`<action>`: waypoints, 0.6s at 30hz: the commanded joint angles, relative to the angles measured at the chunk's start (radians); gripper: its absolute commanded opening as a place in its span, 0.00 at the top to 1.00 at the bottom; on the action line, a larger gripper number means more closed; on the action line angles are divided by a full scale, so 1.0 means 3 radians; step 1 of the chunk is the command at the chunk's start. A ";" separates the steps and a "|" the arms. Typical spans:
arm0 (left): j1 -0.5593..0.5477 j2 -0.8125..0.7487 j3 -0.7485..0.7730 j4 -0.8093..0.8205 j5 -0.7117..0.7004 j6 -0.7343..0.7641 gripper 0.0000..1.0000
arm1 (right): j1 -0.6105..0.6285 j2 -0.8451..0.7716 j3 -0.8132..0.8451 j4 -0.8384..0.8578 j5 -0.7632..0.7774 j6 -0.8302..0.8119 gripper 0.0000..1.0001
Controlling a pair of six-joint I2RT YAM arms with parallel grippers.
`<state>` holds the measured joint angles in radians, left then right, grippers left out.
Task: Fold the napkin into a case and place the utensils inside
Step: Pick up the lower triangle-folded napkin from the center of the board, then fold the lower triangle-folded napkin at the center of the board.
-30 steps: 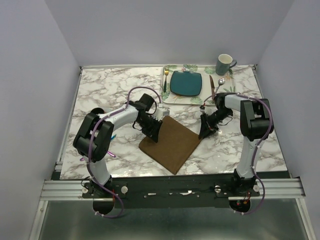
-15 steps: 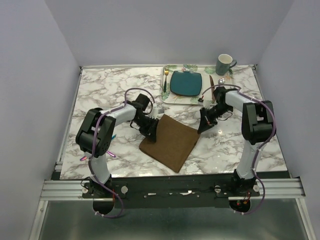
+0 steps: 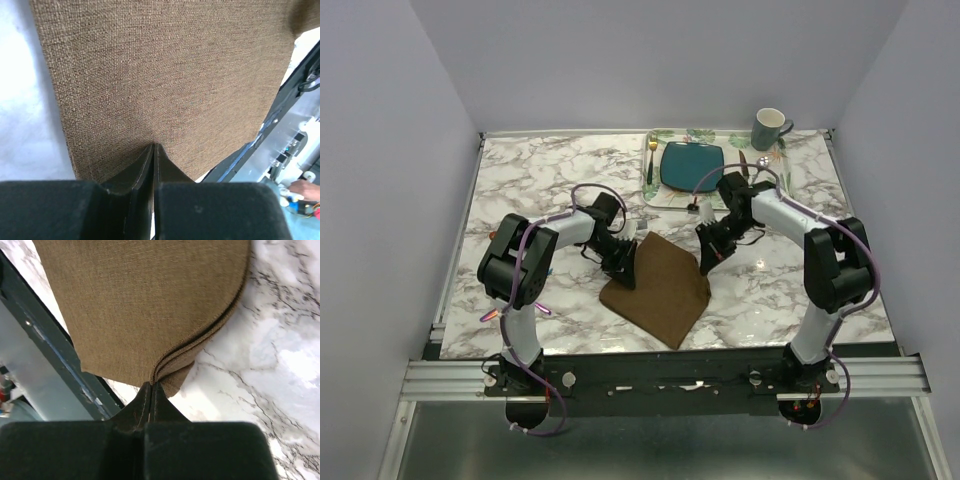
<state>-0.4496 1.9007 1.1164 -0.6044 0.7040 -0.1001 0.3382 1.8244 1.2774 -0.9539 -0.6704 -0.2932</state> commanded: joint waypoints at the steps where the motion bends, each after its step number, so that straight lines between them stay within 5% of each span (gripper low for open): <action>1: 0.0000 0.0138 -0.0076 0.0113 -0.0010 -0.0106 0.89 | 0.0283 -0.0175 -0.0106 0.0198 0.0240 -0.0086 0.99; 11: 0.0016 0.0117 -0.0055 0.0148 -0.0102 -0.0183 0.93 | 0.0907 -0.0217 -0.0596 0.0776 0.0828 -0.0204 0.99; 18: 0.0199 -0.0011 -0.0132 0.0184 -0.0138 -0.0178 0.96 | 0.0959 0.0126 -0.0556 0.1068 0.1498 -0.0449 0.99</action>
<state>-0.4385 1.9102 1.1084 -0.5850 0.7238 -0.1680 0.6224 1.7889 1.0924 -0.7383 -0.4435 -0.3500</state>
